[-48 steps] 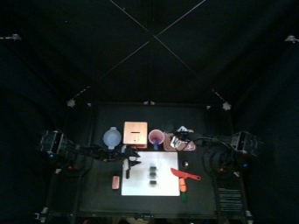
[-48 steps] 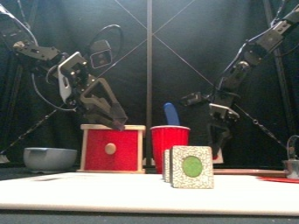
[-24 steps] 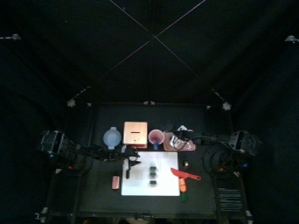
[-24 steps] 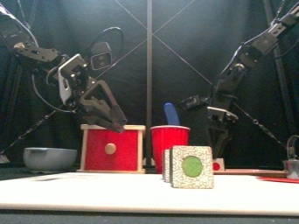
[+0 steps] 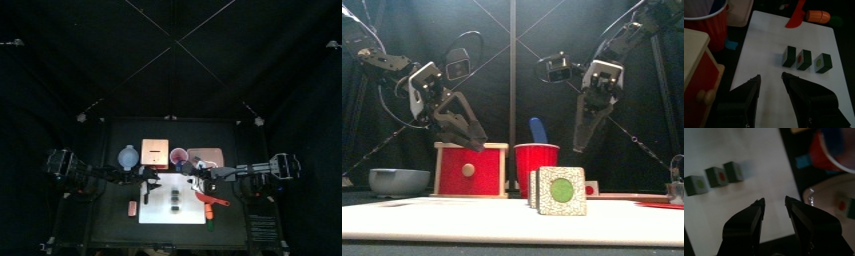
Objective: Place sushi on board then cut the sushi with the knife then place the pieces on the plate
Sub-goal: Place the 4 sushi pieces on the plate
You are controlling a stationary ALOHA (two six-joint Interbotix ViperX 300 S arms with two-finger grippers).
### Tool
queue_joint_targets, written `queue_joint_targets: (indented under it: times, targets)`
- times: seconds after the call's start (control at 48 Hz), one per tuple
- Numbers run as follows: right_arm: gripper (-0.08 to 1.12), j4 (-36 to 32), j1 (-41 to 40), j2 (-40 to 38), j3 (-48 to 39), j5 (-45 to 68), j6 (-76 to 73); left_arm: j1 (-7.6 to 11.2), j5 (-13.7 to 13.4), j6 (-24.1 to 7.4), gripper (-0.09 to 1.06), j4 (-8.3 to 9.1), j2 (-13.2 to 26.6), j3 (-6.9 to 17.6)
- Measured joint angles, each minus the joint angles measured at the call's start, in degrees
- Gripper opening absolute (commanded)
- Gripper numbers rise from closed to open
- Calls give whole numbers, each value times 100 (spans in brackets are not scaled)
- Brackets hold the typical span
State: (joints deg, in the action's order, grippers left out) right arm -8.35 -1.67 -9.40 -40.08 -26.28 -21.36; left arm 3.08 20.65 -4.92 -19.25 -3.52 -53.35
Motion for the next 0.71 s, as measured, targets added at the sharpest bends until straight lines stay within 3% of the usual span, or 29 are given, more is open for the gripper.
queue_joint_targets:
  times: [0.25, 0.708]
  targets:
    - [77, 9, 422, 510, 237, 721, -9, -26, -18, 0, 79, 0, 0, 0]
    - [80, 44, 703, 1450, 870, 782, -18, -26, -132, 9, 79, -44, 0, 0]
